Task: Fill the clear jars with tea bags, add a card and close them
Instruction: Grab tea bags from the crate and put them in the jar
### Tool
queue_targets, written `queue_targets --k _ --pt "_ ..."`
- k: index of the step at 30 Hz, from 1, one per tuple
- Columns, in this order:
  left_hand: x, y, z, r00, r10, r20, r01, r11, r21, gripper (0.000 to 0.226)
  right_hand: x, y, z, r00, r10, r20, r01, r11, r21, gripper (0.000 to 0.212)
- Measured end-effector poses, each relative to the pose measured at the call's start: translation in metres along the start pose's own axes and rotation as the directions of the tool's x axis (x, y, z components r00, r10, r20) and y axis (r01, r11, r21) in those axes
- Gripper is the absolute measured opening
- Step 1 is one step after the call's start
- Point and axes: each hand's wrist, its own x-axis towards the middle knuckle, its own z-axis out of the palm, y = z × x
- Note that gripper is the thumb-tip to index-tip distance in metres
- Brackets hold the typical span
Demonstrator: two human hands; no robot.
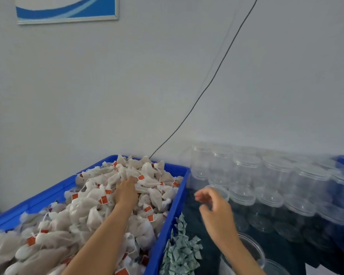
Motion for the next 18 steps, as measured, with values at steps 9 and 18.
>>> queue_targets --k 9,18 --pt "0.010 -0.010 0.005 0.993 -0.088 -0.074 0.058 0.940 -0.335 0.010 0.086 0.010 0.130 0.955 0.091 0.283 -0.005 0.957 -0.291 0.027" --pt "0.015 -0.016 0.009 0.998 -0.060 0.003 0.054 0.859 -0.509 0.010 0.095 0.013 0.152 0.960 0.099 0.263 0.063 0.837 -0.544 0.027"
